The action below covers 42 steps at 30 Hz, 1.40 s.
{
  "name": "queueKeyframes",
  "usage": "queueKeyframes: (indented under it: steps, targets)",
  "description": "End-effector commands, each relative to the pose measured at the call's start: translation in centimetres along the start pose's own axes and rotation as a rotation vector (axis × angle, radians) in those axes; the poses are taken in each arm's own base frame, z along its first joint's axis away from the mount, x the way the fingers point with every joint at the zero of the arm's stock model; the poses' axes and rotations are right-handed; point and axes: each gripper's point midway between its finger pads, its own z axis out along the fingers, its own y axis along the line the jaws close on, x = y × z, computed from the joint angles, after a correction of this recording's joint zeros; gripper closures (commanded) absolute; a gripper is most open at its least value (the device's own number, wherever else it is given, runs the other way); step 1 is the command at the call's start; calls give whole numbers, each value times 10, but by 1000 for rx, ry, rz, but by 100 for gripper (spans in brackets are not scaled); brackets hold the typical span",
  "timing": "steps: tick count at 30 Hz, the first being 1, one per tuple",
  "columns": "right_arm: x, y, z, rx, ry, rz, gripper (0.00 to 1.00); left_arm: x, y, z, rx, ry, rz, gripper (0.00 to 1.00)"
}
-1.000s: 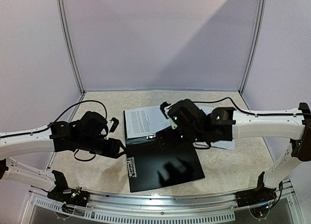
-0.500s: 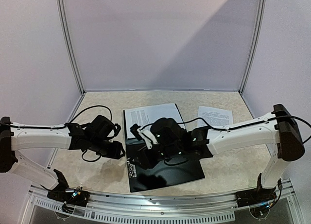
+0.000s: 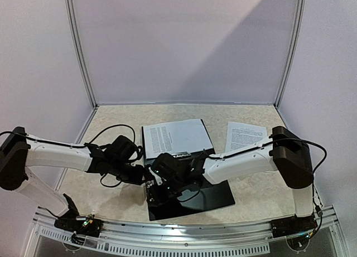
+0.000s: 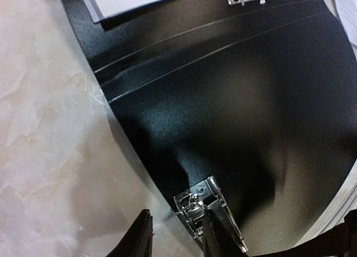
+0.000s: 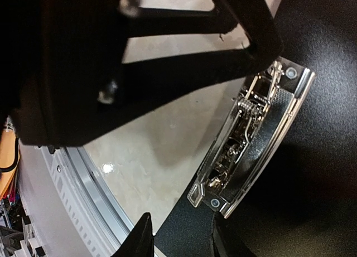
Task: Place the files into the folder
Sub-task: Open the spring clip on the folder with some files.
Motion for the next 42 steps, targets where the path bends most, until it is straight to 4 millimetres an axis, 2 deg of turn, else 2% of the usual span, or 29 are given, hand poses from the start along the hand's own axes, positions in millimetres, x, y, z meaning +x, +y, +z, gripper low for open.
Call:
queueKeyframes:
  steps: [1, 7, 16, 24, 30, 36, 42]
  targets:
    - [1, -8, 9, 48, 32, 32, 65, -3, 2, 7, 10, -5, -2, 70]
    - [5, -18, 17, 80, 48, 52, 67, -2, 3, 11, 10, 1, -1, 74]
    - [6, -28, 20, 100, 54, 74, 80, 3, 5, 19, 12, 18, 3, 78]
    - [7, -37, 23, 104, 59, 120, 85, 9, 7, 27, 17, 40, -4, 83]
    - [3, -32, 22, 77, 47, 137, 84, 13, 9, 31, 13, 55, -2, 89]
    - [-7, -22, 9, 64, 15, 129, 81, 21, 13, 36, 6, 79, -9, 92]
    - [-13, -17, 6, 54, 2, 132, 81, 26, 14, 38, 7, 97, -28, 95]
